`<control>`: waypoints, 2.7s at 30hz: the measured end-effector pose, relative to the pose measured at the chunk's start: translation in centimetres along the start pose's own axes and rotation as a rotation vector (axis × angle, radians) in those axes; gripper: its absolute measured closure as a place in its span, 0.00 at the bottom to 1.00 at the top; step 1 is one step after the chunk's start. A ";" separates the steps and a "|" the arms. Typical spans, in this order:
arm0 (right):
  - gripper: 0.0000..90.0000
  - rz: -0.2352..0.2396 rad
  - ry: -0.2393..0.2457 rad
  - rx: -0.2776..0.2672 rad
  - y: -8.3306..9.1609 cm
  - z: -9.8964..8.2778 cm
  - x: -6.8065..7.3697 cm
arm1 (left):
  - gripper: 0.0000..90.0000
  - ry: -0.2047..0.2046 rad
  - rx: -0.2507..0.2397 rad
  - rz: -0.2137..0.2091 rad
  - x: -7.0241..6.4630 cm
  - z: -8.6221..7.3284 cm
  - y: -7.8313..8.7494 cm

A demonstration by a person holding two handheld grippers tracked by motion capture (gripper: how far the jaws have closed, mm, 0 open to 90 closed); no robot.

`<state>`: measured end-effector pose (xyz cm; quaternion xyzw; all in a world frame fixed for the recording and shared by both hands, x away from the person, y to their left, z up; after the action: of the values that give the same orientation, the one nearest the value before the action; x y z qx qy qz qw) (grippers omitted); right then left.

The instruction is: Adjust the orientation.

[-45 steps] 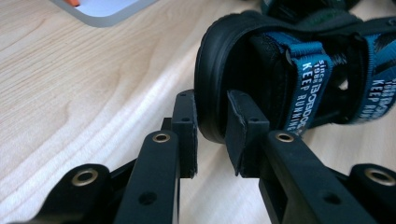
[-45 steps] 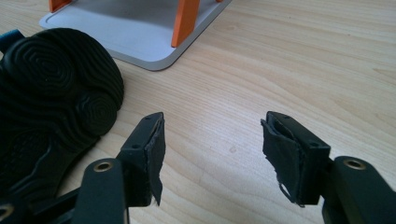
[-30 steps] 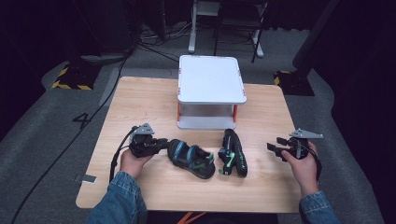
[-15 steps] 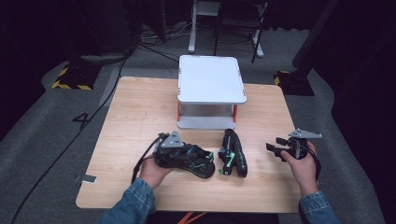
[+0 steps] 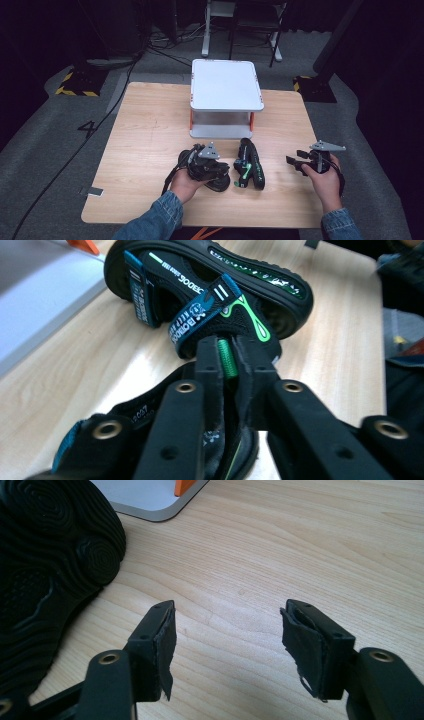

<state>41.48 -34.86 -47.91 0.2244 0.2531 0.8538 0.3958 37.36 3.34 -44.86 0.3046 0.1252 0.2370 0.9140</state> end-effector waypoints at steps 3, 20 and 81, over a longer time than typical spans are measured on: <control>0.43 0.009 0.007 0.002 -0.3 0.2 0.2 | 0.95 -0.011 0.004 -0.008 -0.3 -0.3 0.8; 0.43 0.117 0.091 0.015 -4.7 3.8 2.0 | 0.94 0.083 -0.017 -0.040 -1.3 -7.0 8.1; 0.43 0.077 0.081 -0.019 -0.8 2.2 3.1 | 0.45 0.051 -0.053 0.130 4.9 -2.4 5.5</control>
<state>41.42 -31.34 -46.11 0.1954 0.2520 0.8791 0.3542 38.70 10.96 -43.79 0.2815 0.1222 0.3068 0.9010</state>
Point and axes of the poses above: each handheld gripper's, and its own axes: y roughly backward along the jaws, z roughly out of its top, x roughly to its left, the point moved 2 cm from there along -y, roughly forward along the jaws, and after that the axes turned 8 degrees about z, right-handed, at the moved point
